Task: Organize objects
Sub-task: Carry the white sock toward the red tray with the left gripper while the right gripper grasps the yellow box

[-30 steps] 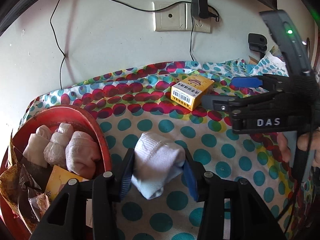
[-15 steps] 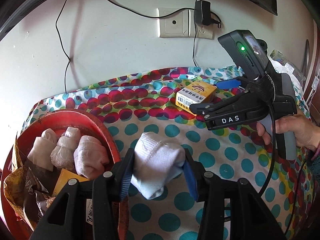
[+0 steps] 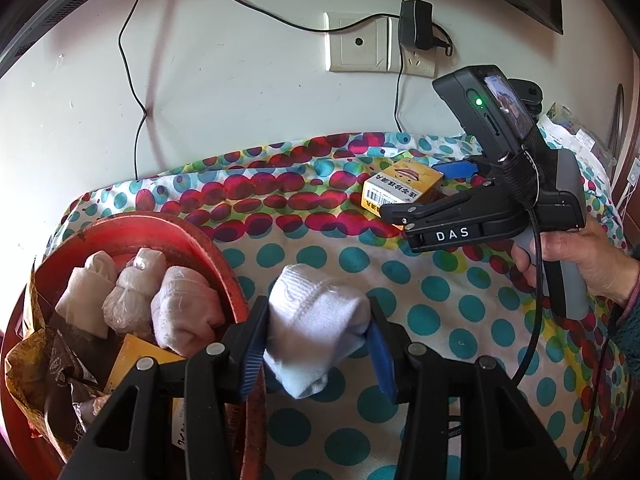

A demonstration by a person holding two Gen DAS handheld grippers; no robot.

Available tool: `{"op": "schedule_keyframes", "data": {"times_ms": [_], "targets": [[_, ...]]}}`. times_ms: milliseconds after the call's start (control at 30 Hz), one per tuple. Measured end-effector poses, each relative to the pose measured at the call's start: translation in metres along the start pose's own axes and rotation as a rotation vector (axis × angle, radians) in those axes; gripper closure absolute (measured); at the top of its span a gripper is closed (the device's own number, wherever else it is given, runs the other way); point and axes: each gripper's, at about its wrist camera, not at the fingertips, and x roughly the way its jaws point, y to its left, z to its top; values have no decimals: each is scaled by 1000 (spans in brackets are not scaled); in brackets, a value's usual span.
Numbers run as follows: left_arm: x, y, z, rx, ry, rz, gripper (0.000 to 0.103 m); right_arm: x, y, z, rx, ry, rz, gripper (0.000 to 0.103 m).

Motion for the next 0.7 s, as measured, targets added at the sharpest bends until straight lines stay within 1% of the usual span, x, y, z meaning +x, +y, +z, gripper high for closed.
{"op": "schedule_keyframes", "data": {"times_ms": [100,300,500,567,600,700], "targets": [[0,-1,-1,3,-1,4,56,-1,1,0,3,0,-15,16],[0,-1,0,2,-3,8,56,-13,-8,-8,60,-19,-37,16],[-3,-5,2,9,-10,7,56,-30,-16,-25,140,-19,-74,16],[-5,-7,3,19,-15,8,56,-39,-17,-31,163,-32,-104,16],[-6,-8,3,22,-20,6,56,-41,-18,-34,171,-27,-93,16],[-9,-11,4,28,-29,7,56,-47,-18,-41,187,-32,-103,16]]}}
